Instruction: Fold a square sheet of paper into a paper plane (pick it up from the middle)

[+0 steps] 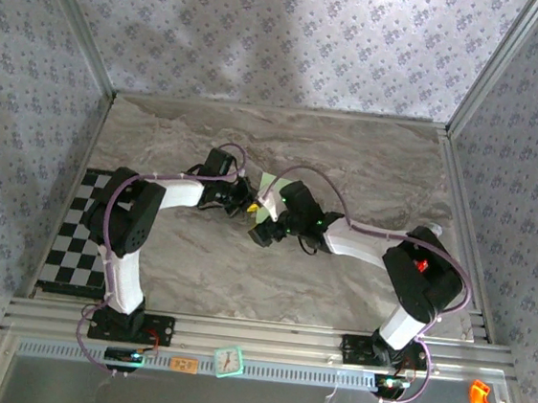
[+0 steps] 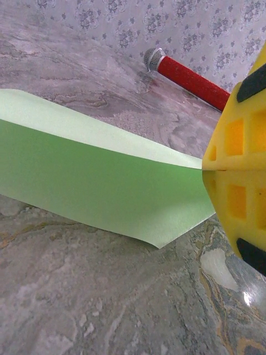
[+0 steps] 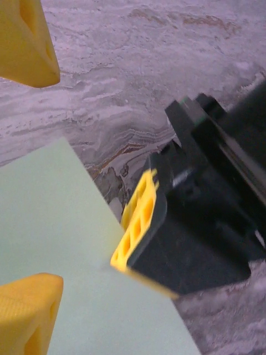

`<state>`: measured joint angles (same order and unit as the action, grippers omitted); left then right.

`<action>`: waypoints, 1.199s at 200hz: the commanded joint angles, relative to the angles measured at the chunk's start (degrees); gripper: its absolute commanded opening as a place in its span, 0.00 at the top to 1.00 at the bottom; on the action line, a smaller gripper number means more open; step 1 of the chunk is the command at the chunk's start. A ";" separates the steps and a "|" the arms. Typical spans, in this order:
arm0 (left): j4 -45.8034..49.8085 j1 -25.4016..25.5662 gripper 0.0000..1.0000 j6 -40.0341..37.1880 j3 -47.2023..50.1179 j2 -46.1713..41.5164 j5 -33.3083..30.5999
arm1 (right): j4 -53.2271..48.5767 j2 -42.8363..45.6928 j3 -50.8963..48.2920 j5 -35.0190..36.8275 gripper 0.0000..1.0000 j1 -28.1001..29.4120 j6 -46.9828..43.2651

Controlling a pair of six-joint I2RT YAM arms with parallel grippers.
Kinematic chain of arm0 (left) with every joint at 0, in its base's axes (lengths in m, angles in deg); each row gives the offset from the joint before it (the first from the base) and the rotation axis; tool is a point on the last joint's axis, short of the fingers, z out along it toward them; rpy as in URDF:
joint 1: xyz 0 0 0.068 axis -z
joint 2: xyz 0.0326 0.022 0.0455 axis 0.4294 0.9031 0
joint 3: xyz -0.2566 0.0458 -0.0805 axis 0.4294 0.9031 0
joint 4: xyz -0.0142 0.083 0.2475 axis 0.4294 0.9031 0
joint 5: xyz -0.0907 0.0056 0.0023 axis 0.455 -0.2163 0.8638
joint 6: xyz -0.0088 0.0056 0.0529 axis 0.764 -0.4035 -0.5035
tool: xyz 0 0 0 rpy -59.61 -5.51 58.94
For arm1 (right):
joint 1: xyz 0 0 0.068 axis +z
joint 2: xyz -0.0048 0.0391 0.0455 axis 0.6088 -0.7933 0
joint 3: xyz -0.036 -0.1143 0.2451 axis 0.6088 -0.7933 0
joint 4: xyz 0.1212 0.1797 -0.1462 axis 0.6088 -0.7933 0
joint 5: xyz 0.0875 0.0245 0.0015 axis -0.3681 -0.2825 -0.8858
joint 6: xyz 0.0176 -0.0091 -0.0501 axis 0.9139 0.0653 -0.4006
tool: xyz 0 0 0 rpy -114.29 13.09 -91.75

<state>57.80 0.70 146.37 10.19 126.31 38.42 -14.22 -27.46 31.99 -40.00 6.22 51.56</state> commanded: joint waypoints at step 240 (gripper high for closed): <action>-0.95 0.06 1.00 0.66 0.95 0.70 0.69 | 10.28 -2.14 -4.47 -6.69 0.72 -3.65 -1.10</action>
<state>57.43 0.70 146.58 10.49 127.08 38.46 -2.51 -28.42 25.76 -44.76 2.27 49.97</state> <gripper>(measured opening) 0.060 0.306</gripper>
